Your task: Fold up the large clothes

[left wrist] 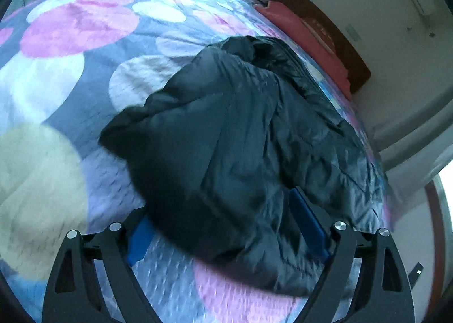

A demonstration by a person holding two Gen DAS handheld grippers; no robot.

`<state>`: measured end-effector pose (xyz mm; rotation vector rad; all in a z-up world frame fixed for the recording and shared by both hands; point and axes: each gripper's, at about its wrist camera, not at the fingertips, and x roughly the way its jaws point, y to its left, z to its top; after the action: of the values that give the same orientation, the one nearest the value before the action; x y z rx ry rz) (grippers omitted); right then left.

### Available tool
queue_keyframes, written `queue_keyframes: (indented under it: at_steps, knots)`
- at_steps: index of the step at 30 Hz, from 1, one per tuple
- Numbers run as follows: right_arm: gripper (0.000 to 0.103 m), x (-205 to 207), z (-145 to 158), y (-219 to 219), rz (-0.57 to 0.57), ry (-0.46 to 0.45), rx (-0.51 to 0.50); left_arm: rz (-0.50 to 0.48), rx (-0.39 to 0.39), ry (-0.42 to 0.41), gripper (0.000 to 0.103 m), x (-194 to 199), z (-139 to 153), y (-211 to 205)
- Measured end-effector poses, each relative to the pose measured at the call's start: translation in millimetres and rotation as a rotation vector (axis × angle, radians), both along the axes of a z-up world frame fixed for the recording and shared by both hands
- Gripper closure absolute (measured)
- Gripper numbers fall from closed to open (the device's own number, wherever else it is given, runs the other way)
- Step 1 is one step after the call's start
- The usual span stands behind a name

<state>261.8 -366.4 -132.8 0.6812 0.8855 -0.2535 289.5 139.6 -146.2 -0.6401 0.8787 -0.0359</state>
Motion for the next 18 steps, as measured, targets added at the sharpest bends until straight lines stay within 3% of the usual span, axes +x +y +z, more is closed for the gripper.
queue_keyframes:
  at_steps: [1,2,3,4,5,7,9,13,18]
  knots:
    - [0.019,0.5,-0.5,3.7,0.001,0.003,-0.010,0.019,-0.018,-0.002,0.017,2.4,-0.5,2.2]
    - [0.026,2.1,-0.4,8.7,0.004,0.006,-0.029,0.056,-0.058,-0.010,0.017,3.5,-1.7,6.5]
    - [0.041,3.2,-0.4,11.9,0.008,0.005,-0.039,0.090,-0.080,-0.008,0.025,3.8,-3.3,10.1]
    - [0.043,4.1,-0.1,15.9,0.006,0.000,-0.045,0.111,-0.059,0.008,0.047,4.7,-3.2,10.5]
    - [0.050,5.1,-0.5,17.4,0.007,-0.008,-0.036,0.112,-0.028,0.024,0.049,6.2,-2.6,10.5]
    - [0.060,4.2,1.1,18.4,0.009,-0.025,-0.028,0.080,-0.028,0.011,0.063,8.8,-2.0,10.5]
    - [0.072,-0.1,5.2,18.0,0.021,-0.047,-0.025,0.069,-0.033,0.006,0.069,7.7,-2.9,12.6]
    - [0.078,-11.2,14.2,16.8,0.041,-0.076,-0.014,0.062,-0.030,-0.025,0.076,-4.4,6.1,11.4]
    - [0.079,-35.6,20.2,17.2,0.054,-0.088,-0.003,0.049,-0.031,-0.044,0.077,-27.5,15.1,20.1]
